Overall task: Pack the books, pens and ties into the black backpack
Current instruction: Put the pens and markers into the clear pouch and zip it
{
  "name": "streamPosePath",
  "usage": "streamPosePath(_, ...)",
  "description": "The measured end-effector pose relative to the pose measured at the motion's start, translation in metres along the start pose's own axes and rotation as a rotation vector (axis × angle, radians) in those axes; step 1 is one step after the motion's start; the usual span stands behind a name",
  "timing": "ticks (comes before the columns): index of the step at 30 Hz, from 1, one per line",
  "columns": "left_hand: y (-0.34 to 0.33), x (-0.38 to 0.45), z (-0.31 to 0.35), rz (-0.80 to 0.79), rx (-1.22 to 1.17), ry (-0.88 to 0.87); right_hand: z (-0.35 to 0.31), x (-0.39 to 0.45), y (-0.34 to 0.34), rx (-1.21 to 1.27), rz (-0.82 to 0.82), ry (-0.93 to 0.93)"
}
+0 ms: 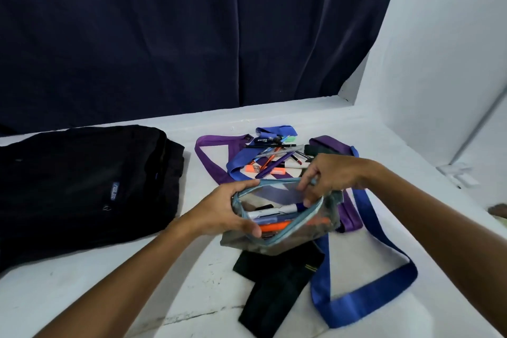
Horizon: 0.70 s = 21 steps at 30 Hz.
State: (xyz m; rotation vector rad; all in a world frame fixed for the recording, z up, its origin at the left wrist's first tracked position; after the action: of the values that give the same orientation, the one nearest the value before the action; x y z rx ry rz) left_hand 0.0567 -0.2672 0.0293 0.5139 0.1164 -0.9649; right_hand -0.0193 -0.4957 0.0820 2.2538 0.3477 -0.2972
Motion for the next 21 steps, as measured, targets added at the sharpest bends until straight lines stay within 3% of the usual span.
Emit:
streamPosePath(7, -0.043, 0.052, 0.023, -0.03, 0.102, 0.005, 0.069, -0.011, 0.022, -0.016, -0.039, -0.043)
streamPosePath(11, -0.044, 0.068, 0.027, -0.024, 0.09, 0.036, 0.086, 0.002, 0.039, 0.103, -0.11, -0.017)
streamPosePath(13, -0.044, 0.07, 0.028, -0.031, 0.057, 0.048, 0.086, 0.015, 0.054, 0.194, -0.065, 0.019)
streamPosePath(15, -0.045, 0.071, 0.028, -0.031, 0.041, 0.046, 0.082, 0.035, 0.066, 0.237, 0.089, 0.103)
streamPosePath(18, -0.046, 0.07, 0.028, -0.032, 0.008, 0.042, 0.069, 0.072, 0.063, 0.094, 0.228, 0.265)
streamPosePath(21, -0.049, 0.07, 0.029, -0.053, -0.045, 0.046, 0.065, 0.114, 0.047, -0.245, 0.149, 0.327)
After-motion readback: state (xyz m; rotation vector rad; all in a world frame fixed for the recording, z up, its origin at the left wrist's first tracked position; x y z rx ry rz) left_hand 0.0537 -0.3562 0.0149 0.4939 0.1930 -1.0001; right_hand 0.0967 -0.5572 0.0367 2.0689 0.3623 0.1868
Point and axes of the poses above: each hand's wrist, its own x-axis towards the middle knuckle, its own y-axis out of the back of the hand, z = x × y, the point moved 3 cm from there along x, towards the middle knuckle, and after that the axes turned 9 degrees about y, right-handed, at the moved point
